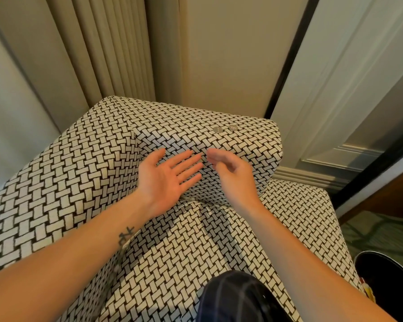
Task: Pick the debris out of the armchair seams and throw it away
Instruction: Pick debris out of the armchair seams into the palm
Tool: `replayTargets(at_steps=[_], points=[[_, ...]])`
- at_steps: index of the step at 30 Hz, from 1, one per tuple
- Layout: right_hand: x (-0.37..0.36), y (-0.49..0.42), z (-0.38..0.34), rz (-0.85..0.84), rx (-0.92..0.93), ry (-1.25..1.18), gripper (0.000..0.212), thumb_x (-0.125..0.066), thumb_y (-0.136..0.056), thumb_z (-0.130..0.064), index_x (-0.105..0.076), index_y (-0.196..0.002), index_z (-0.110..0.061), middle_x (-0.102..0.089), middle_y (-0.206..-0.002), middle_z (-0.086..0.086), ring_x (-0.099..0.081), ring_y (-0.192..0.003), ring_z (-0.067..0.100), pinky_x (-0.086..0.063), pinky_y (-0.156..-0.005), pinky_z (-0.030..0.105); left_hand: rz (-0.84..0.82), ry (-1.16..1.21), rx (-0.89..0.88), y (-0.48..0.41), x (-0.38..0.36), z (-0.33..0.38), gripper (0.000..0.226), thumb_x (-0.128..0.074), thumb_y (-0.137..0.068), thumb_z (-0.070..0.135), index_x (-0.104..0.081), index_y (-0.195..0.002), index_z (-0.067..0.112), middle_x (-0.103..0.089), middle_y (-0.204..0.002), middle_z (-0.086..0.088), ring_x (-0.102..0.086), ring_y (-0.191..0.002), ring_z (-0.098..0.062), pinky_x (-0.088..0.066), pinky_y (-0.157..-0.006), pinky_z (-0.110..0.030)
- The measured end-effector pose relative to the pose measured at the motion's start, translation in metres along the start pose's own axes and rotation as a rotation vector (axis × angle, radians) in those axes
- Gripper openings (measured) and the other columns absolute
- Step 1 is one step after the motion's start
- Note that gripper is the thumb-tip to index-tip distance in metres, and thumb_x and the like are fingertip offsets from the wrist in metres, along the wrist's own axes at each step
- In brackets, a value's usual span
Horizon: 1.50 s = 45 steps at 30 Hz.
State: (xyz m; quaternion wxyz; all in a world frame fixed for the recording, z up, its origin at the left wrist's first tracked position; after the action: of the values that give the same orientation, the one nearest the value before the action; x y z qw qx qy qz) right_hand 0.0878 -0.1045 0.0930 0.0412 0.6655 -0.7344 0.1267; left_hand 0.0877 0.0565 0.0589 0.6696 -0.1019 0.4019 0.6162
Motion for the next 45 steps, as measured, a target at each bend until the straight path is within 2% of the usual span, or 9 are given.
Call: replayTargets(at_steps=[9,13,17,21,24,29,34,39,45], points=[[-0.031,-0.001,0.059,-0.194,-0.193,0.102,0.033,-0.049,-0.104,-0.011,-0.064,-0.133,-0.02,-0.067,-0.128,-0.01,-0.059,-0.123,0.002,-0.043,-0.113,0.028,0.26,-0.161,-0.083,-0.005,0.035,0.008,0.06,-0.027,-0.106,0.046,-0.065,-0.124,0.004,-0.076,-0.119,-0.016,-0.07,-0.115,-0.033,-0.049,-0.109,-0.047],[-0.052,0.0,0.092,-0.314,-0.273,0.248,0.037,-0.049,-0.105,-0.014,-0.056,-0.141,-0.014,-0.06,-0.139,-0.004,-0.053,-0.122,0.004,-0.036,-0.091,0.005,0.331,-0.187,-0.072,-0.009,0.048,0.006,0.061,-0.024,-0.107,0.047,-0.066,-0.119,0.005,-0.076,-0.117,-0.016,-0.07,-0.113,-0.032,-0.05,-0.108,-0.047],[-0.07,0.0,0.121,-0.38,-0.32,0.344,0.039,-0.049,-0.104,-0.012,-0.054,-0.143,-0.012,-0.058,-0.143,-0.001,-0.053,-0.13,0.011,-0.036,-0.1,0.016,0.356,-0.192,-0.05,-0.012,0.054,0.002,0.061,-0.024,-0.107,0.046,-0.065,-0.121,0.003,-0.076,-0.117,-0.017,-0.07,-0.114,-0.032,-0.051,-0.107,-0.046],[-0.08,-0.008,0.137,-0.376,-0.318,0.448,0.039,-0.049,-0.104,-0.016,-0.056,-0.141,-0.012,-0.065,-0.133,0.003,-0.062,-0.089,0.007,-0.046,-0.081,0.019,0.366,-0.192,-0.04,-0.013,0.057,0.0,0.061,-0.024,-0.107,0.046,-0.065,-0.122,0.003,-0.075,-0.118,-0.017,-0.07,-0.114,-0.032,-0.052,-0.106,-0.046],[-0.083,-0.012,0.142,-0.369,-0.282,0.647,0.032,-0.048,-0.102,-0.022,-0.064,-0.129,-0.014,-0.073,-0.102,0.003,-0.062,-0.072,0.014,-0.054,-0.072,0.031,0.38,-0.194,-0.037,-0.013,0.06,0.0,0.06,-0.024,-0.107,0.045,-0.067,-0.118,0.005,-0.075,-0.117,-0.017,-0.07,-0.113,-0.032,-0.052,-0.106,-0.046],[-0.085,-0.014,0.144,-0.374,-0.214,0.959,0.026,-0.045,-0.102,-0.028,-0.067,-0.102,-0.015,-0.07,-0.093,0.006,-0.064,-0.082,0.026,-0.054,-0.076,0.036,0.377,-0.163,-0.027,-0.013,0.059,-0.002,0.061,-0.023,-0.107,0.045,-0.067,-0.116,0.004,-0.076,-0.116,-0.017,-0.07,-0.113,-0.032,-0.052,-0.106,-0.046],[-0.093,-0.016,0.151,-0.434,-0.285,0.997,0.029,-0.045,-0.101,-0.031,-0.064,-0.091,-0.011,-0.065,-0.089,0.004,-0.06,-0.08,0.026,-0.047,-0.07,0.032,0.364,-0.147,-0.025,-0.013,0.057,-0.002,0.062,-0.022,-0.107,0.045,-0.067,-0.118,0.003,-0.076,-0.115,-0.018,-0.071,-0.112,-0.032,-0.052,-0.106,-0.045],[-0.106,-0.014,0.139,-0.381,-0.246,1.163,0.033,-0.045,-0.103,-0.033,-0.067,-0.106,-0.008,-0.069,-0.108,0.01,-0.066,-0.098,0.028,-0.041,-0.072,0.031,0.369,-0.14,-0.039,-0.013,0.058,0.002,0.061,-0.024,-0.107,0.044,-0.067,-0.117,0.002,-0.077,-0.113,-0.018,-0.072,-0.11,-0.032,-0.054,-0.104,-0.045],[-0.1,-0.025,0.153,-0.408,-0.357,1.05,0.046,-0.049,-0.101,-0.049,-0.051,-0.074,-0.012,-0.06,-0.078,0.002,-0.054,-0.068,0.019,-0.038,-0.058,0.028,0.375,-0.126,-0.039,-0.013,0.056,0.002,0.061,-0.025,-0.107,0.044,-0.067,-0.118,0.001,-0.077,-0.113,-0.018,-0.073,-0.109,-0.032,-0.055,-0.103,-0.045]])
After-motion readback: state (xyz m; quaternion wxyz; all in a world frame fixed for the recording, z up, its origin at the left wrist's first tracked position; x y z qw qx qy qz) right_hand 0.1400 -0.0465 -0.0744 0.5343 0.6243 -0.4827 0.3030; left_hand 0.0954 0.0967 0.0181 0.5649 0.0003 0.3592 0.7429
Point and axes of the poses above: each hand's wrist, its own y-axis away from the middle knuckle, its own x-axis out of the back of the hand, z = x × y, the point moved 9 cm from there along -y, towards the middle knuckle
